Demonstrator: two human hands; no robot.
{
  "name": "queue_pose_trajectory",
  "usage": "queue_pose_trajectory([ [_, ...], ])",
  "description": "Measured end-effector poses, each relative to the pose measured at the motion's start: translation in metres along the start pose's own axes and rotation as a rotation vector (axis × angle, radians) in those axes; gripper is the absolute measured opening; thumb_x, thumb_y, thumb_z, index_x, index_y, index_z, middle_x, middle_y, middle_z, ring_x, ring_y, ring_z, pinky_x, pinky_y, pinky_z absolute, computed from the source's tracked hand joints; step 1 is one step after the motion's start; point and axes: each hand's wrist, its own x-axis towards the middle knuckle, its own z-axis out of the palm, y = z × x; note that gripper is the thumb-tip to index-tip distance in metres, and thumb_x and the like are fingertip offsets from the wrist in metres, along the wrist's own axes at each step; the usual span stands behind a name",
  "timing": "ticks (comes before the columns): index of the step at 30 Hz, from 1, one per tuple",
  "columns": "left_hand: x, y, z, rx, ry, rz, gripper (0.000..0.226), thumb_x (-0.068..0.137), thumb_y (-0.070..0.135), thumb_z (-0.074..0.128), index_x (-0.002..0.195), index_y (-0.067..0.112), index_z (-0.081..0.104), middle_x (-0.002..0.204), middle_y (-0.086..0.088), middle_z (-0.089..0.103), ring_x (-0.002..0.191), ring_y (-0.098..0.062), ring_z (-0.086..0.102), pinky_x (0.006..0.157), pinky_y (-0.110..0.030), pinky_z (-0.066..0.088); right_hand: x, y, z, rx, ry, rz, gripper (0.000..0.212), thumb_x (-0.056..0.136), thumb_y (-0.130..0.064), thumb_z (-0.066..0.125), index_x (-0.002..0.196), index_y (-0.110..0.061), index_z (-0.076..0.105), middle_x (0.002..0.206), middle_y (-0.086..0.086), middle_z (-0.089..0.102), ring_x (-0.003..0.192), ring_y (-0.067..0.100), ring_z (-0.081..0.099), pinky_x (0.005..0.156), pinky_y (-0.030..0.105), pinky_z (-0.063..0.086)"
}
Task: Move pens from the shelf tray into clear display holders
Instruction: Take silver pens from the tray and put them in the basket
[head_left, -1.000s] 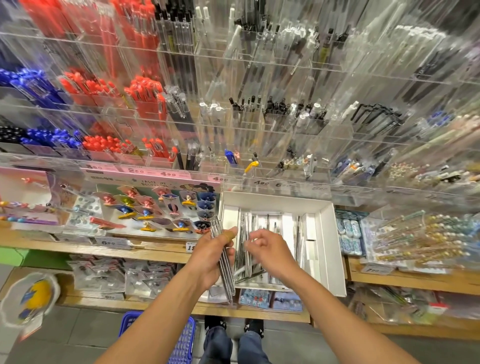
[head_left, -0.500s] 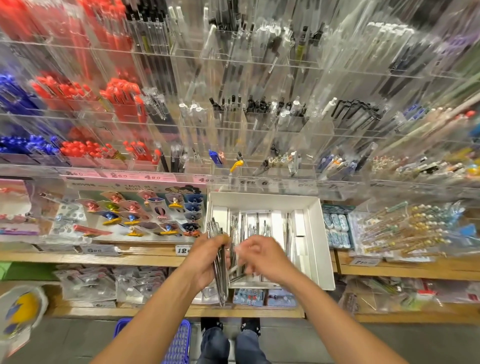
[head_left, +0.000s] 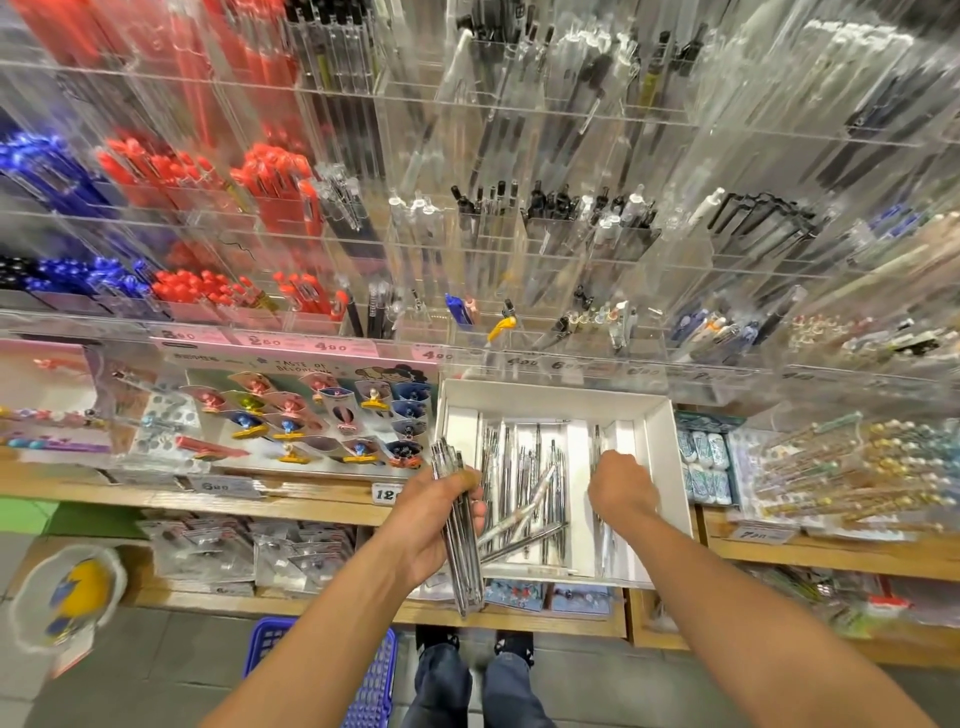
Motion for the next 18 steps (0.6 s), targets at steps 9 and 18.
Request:
queue_pose_trajectory([
  [9, -0.001, 0.001, 0.007, -0.024, 0.009, -0.012, 0.039, 0.094, 0.0, 0.058, 0.13, -0.01, 0.048, 0.069, -0.011, 0.061, 0.055, -0.018, 0.059, 0.049, -0.027, 0.054, -0.035, -0.003, -0.023, 0.29, 0.063, -0.153, 0.016, 0.099, -0.026, 0.044, 0.1, -0.01, 0.046, 0.082, 0.001, 0.063, 0.065, 0.017, 0.062, 0.05, 0.026, 0.042],
  [18, 0.002, -0.006, 0.015, -0.033, -0.002, 0.002, 0.106, 0.067, 0.014, 0.087, 0.153, 0.003, 0.025, 0.149, -0.028, 0.042, 0.119, -0.04, 0.059, 0.09, -0.052, 0.056, -0.134, -0.046, -0.028, 0.74, -0.293, -0.538, 0.015, 0.091, -0.037, 0.064, 0.088, -0.031, 0.051, 0.075, -0.002, 0.066, 0.051, -0.004, 0.06, 0.048, 0.01, 0.044],
])
